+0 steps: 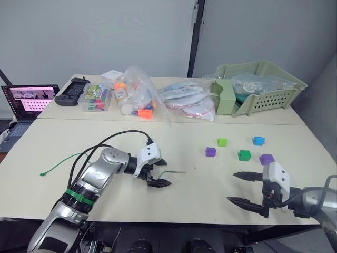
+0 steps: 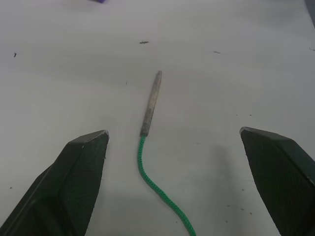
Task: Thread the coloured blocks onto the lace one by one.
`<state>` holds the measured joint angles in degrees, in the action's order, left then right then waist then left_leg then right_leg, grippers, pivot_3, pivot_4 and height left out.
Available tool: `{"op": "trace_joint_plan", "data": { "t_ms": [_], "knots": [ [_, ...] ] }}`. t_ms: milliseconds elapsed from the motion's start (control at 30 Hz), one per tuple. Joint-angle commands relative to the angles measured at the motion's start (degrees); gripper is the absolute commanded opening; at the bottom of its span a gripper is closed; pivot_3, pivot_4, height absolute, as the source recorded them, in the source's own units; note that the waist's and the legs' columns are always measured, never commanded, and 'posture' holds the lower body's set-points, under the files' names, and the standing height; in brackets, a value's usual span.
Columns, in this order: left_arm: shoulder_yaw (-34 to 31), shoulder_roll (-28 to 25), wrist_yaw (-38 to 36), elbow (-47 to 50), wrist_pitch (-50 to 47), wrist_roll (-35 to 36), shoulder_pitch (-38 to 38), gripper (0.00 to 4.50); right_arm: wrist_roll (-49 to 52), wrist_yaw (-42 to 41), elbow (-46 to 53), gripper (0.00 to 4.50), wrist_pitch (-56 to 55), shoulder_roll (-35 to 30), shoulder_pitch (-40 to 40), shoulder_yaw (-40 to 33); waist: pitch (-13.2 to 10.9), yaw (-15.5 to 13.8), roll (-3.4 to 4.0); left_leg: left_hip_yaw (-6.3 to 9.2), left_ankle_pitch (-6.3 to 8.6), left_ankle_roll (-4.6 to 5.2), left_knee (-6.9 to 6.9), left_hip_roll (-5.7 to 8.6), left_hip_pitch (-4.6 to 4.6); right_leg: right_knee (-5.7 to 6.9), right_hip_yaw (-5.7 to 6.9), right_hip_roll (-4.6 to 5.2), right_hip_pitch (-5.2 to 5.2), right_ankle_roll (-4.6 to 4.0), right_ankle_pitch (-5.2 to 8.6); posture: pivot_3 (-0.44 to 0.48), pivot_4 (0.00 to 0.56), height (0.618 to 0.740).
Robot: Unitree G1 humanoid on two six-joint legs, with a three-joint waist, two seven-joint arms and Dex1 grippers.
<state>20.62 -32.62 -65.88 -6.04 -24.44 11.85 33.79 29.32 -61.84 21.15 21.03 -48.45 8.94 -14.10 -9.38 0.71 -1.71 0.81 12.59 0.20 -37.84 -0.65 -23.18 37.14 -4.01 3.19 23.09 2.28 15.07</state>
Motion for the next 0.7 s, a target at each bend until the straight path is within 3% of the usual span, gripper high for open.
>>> {"op": "trace_joint_plan", "data": {
  "t_ms": [33, 267, 500, 533, 700],
  "knots": [
    [-0.5, 2.2, 0.4, -5.3, 4.5, -1.7, 1.5, 4.50, 0.1, 1.4, 2.0, 4.47, -1.2, 0.6, 0.4, -1.7, 0.0, 0.0, 0.00, 0.00, 0.00, 0.00, -0.01, 0.01, 0.01, 0.00, 0.00, 0.01, -0.02, 0.00, 0.00, 0.000, 0.150, 0.740],
    [-1.8, 6.6, -3.7, -16.4, 11.9, -1.1, 2.1, 4.50, 0.8, 2.8, 2.8, 4.47, -0.8, 1.0, 1.0, -2.4, 0.0, -0.5, 0.01, 0.01, 0.00, 0.00, -0.08, 0.08, 0.06, -0.01, 0.02, 0.06, -0.13, 0.05, -0.03, 0.000, 0.150, 0.740],
    [0.2, 10.4, -7.9, -29.5, 20.3, -6.2, 8.3, 4.50, 0.6, 3.0, 2.3, 4.47, -1.0, 1.0, 0.9, -1.7, 0.0, -1.4, 0.01, 0.08, 0.00, 0.01, -0.23, 0.22, 0.08, -0.05, 0.06, 0.13, -0.31, 0.15, -0.05, 0.000, 0.150, 0.740],
    [0.3, 10.8, -8.3, -30.3, 20.9, -6.6, 8.8, 3.95, 0.5, 3.0, 2.3, 4.50, -1.1, 1.1, 0.8, -1.6, 0.0, -1.5, 0.01, 0.09, 0.00, 0.01, -0.24, 0.25, 0.10, -0.06, 0.07, 0.14, -0.37, 0.17, -0.05, 0.000, 0.150, 0.740],
    [0.4, 12.4, -9.3, -32.3, 22.0, -8.0, 9.7, 2.34, 0.4, 3.3, 2.3, 4.50, -1.2, 1.4, 1.1, -1.6, 0.0, -1.3, 0.01, 0.20, 0.01, 0.03, -0.28, 0.27, 0.18, -0.10, 0.10, 0.15, -0.52, 0.23, -0.03, 0.000, 0.150, 0.740]
  ]
}}
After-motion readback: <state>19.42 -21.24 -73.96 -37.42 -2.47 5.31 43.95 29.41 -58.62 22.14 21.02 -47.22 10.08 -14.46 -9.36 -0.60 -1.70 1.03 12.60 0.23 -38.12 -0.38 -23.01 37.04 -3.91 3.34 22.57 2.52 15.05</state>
